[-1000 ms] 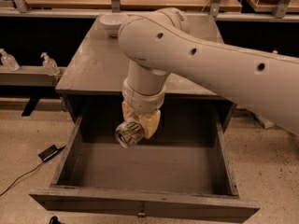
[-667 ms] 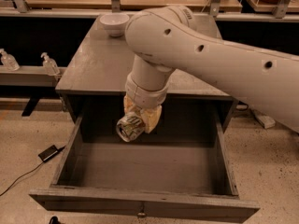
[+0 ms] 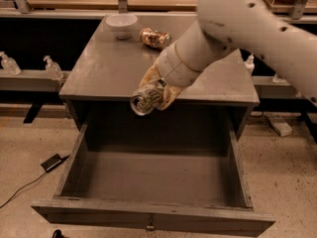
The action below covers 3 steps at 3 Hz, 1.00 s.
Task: Pick 7up can from top drawer and place on counter
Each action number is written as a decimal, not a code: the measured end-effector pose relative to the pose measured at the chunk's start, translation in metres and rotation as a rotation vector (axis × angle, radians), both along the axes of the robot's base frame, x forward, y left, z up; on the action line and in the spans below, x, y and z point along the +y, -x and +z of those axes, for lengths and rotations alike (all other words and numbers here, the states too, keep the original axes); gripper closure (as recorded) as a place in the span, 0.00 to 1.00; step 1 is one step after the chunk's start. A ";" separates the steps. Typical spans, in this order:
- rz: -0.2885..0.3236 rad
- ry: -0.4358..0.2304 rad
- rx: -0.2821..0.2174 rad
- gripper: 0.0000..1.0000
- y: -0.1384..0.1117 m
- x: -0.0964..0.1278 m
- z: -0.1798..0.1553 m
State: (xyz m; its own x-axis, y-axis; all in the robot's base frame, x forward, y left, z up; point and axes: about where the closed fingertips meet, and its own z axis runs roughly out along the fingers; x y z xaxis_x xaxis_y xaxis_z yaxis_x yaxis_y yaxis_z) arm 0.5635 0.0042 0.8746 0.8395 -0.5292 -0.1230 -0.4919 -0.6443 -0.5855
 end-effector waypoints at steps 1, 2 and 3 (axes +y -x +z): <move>0.056 -0.161 -0.029 1.00 -0.008 -0.007 0.025; 0.120 -0.348 -0.020 1.00 -0.023 -0.013 0.043; 0.139 -0.566 0.066 1.00 -0.051 -0.017 0.048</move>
Offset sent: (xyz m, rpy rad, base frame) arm 0.0522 -0.0363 0.0733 0.6435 0.0025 0.1959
